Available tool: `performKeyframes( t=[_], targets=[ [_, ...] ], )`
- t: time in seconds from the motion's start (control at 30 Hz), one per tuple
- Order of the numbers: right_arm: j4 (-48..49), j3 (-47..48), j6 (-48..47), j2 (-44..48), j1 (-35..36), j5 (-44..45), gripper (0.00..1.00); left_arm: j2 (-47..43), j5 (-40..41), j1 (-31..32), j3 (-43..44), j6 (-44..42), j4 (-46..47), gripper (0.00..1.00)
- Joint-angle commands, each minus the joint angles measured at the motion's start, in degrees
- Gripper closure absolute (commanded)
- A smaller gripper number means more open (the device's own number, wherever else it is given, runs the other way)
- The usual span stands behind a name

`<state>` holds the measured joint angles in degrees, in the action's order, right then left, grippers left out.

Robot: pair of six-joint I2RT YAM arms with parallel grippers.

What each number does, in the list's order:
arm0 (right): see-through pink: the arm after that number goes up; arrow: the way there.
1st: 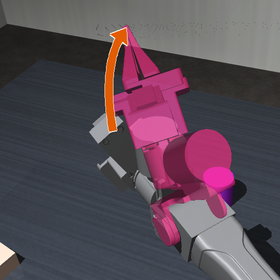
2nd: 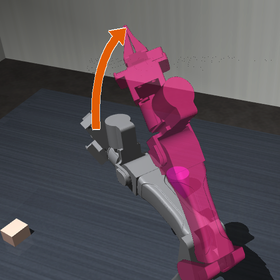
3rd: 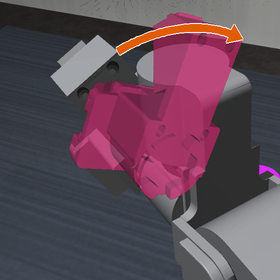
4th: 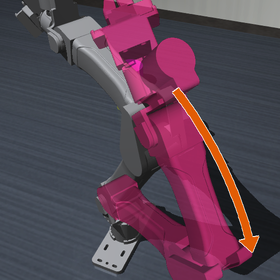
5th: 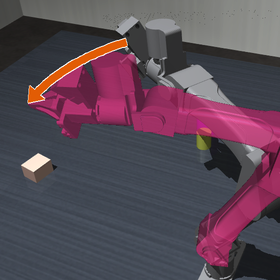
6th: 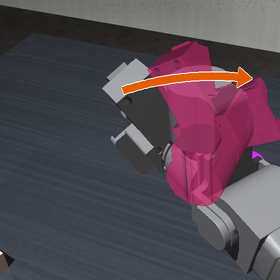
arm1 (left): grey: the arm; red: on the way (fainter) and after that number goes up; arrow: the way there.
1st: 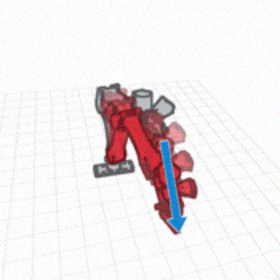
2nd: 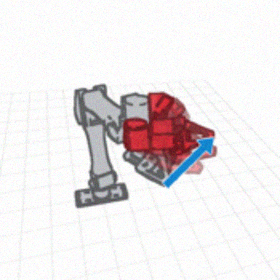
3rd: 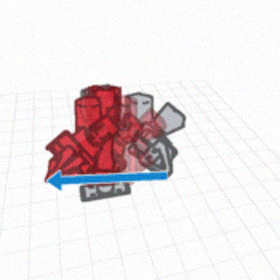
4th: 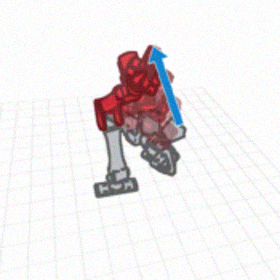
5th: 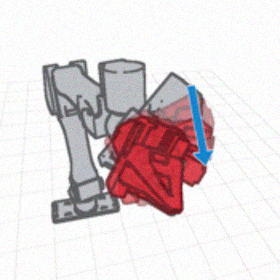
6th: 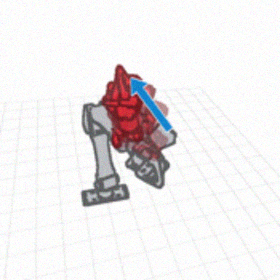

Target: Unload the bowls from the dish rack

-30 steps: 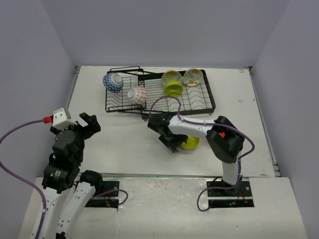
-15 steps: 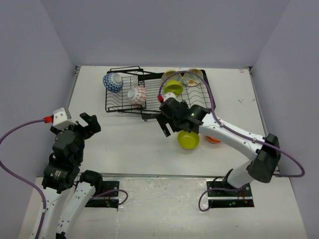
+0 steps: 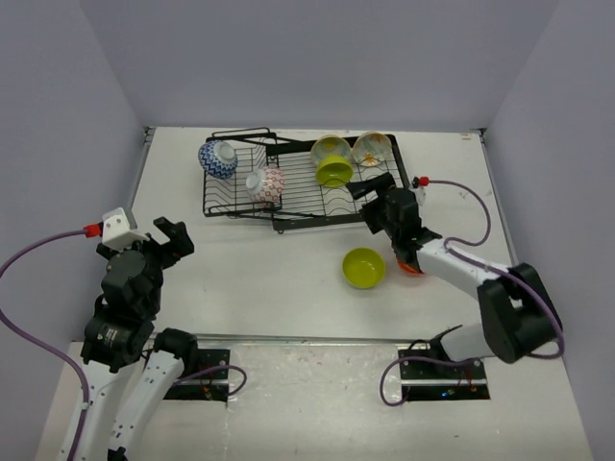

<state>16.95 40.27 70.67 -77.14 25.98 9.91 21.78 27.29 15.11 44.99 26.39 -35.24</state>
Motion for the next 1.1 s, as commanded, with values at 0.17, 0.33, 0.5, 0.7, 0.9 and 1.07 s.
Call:
performKeyframes(
  t=[0.17,0.33,0.5,0.7,0.9,1.07],
  targets=[
    [26.4,8.0,30.4,-20.2,0.1,1.7,0.01,0.9,-0.1,-0.4,-0.3,-0.8,2.0,0.0],
    [27.4,13.3,33.2,-28.2,0.8,4.0,0.01,0.6,-0.5,-0.3,-0.3,-0.9,2.3,0.0],
    [24.5,19.1,32.0,-32.1,1.0,7.2,0.05,0.4,-0.5,-0.3,-0.3,-1.0,2.4,0.0],
    [18.6,24.5,32.5,-35.2,0.9,10.6,0.12,0.5,-0.6,-0.3,-0.3,-1.0,2.3,0.0],
    [12.7,25.9,32.9,-35.6,1.0,12.8,0.14,-0.2,-0.6,-0.3,-0.3,-1.0,2.3,0.0],
    [12.2,27.8,29.4,-36.8,0.9,14.6,0.2,-0.6,-1.0,-0.3,-0.3,-1.1,2.3,0.0]
  ],
)
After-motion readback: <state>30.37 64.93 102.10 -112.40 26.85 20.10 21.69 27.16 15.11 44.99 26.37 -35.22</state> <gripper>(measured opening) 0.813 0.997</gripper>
